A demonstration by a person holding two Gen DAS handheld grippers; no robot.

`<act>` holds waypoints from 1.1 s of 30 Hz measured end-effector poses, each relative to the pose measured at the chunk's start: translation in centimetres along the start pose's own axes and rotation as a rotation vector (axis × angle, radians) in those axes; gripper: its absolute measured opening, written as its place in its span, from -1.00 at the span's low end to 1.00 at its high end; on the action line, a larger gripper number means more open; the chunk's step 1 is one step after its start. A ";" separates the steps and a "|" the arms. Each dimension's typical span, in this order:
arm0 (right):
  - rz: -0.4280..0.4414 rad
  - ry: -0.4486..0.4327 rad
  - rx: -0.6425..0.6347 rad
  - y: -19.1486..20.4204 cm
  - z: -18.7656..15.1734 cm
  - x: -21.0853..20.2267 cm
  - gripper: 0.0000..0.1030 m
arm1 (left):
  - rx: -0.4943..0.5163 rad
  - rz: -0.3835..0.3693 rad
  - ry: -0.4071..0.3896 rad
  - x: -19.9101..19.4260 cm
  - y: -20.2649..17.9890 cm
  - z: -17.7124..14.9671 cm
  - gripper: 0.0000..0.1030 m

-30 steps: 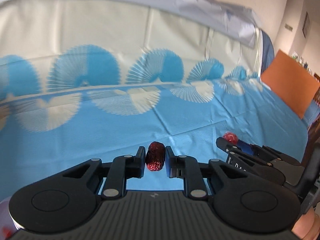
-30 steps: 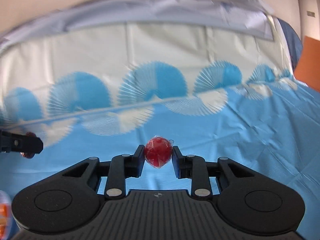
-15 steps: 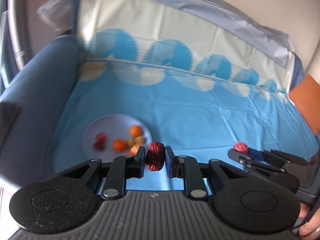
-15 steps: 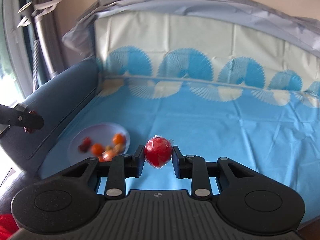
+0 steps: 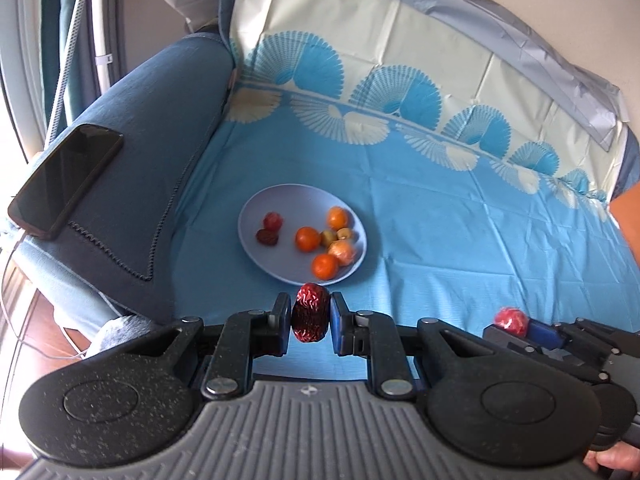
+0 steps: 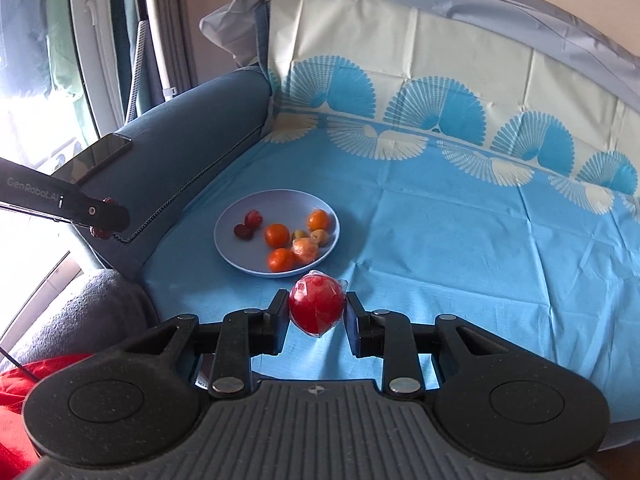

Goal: Organize fruits
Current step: 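Carry the date and red fruit over the plate and open both grippers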

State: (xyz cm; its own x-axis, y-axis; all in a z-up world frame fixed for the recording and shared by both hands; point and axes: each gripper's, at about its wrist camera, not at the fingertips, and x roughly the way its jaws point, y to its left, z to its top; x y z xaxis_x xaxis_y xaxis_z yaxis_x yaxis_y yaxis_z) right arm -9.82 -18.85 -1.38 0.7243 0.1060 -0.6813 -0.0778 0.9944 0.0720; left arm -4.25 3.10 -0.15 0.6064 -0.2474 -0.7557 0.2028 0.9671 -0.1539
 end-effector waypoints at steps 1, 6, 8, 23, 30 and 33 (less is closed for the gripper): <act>0.001 0.001 -0.005 0.2 0.1 0.0 -0.41 | -0.005 0.003 0.004 0.1 0.2 0.0 -0.57; 0.007 0.011 -0.020 0.6 0.4 0.4 -0.41 | -0.019 0.016 0.028 0.7 0.7 0.2 -0.57; 0.011 0.016 -0.023 0.7 0.6 0.7 -0.41 | -0.019 0.018 0.032 1.0 0.8 0.3 -0.57; 0.091 0.043 -0.071 1.9 4.7 8.1 -0.41 | -0.016 -0.024 0.097 8.2 1.6 5.6 -0.58; 0.100 0.065 -0.091 1.7 7.0 14.6 -0.41 | -0.002 -0.007 0.173 15.0 2.4 8.1 -0.58; 0.092 0.078 -0.107 1.2 7.7 17.8 -0.41 | 0.008 0.004 0.201 17.9 2.7 8.6 -0.58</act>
State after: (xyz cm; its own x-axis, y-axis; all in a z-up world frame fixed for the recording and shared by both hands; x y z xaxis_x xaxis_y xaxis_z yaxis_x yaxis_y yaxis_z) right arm 8.23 -15.79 -7.84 0.6557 0.1917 -0.7303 -0.2169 0.9743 0.0610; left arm 13.83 0.80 -8.61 0.4414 -0.2259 -0.8684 0.2074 0.9673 -0.1461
